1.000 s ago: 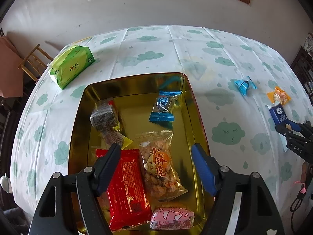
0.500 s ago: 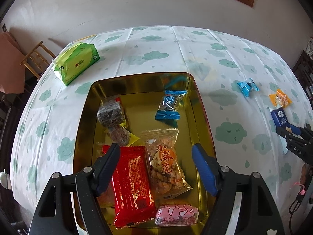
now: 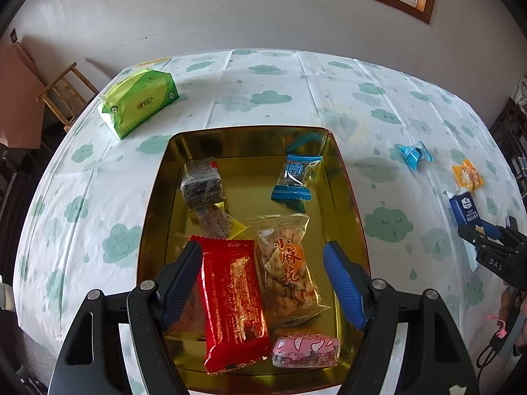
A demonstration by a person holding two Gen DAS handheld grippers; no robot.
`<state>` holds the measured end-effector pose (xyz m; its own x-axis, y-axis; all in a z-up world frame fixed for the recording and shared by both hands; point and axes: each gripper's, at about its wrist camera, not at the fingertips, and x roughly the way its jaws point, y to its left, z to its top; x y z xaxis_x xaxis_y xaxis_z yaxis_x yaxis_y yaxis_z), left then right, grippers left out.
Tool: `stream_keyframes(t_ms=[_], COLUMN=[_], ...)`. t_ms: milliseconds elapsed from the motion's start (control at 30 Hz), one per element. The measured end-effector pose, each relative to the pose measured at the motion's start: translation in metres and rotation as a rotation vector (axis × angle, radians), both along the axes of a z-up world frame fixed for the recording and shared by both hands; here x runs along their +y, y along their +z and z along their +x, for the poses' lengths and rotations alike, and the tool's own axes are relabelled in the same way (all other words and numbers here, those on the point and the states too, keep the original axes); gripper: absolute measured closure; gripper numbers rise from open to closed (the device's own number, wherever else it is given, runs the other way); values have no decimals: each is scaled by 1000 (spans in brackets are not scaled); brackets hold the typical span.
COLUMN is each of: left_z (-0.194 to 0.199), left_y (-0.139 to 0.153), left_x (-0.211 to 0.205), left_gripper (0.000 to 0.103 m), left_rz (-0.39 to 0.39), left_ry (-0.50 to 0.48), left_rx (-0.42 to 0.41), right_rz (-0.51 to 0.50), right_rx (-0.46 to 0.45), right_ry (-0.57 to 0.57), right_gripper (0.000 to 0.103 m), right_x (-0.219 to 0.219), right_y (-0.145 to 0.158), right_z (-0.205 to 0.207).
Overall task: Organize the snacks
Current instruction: 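Withdraw the open left tool from the tin, then carry the soda cracker pack into the tin and open the right tool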
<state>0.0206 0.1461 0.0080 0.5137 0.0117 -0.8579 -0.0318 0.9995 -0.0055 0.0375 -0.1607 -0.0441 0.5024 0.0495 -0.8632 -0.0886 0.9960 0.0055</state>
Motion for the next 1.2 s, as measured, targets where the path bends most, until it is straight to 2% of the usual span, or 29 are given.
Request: stream_keyframes(t_ms=[33, 467, 633, 733, 933, 1200], left_z=[-1, -15, -19, -22, -33, -49], left_y=[1, 14, 15, 16, 20, 20], left_x=[2, 26, 45, 63, 95, 116], left_gripper=[30, 30, 28, 27, 19, 18], left_rz=[-4, -25, -19, -24, -22, 8], left_ry=[3, 61, 119, 168, 269, 319], left_rx=[-3, -43, -54, -55, -73, -78], right_rz=[4, 61, 95, 121, 185, 222], right_rx=[-1, -24, -13, -19, -13, 30], right_ry=[5, 116, 153, 205, 309, 392], right_gripper=[53, 52, 52, 52, 52, 52], right_x=[3, 63, 86, 110, 164, 222], right_y=[2, 32, 40, 50, 63, 58], right_z=[-2, -12, -13, -15, -16, -17])
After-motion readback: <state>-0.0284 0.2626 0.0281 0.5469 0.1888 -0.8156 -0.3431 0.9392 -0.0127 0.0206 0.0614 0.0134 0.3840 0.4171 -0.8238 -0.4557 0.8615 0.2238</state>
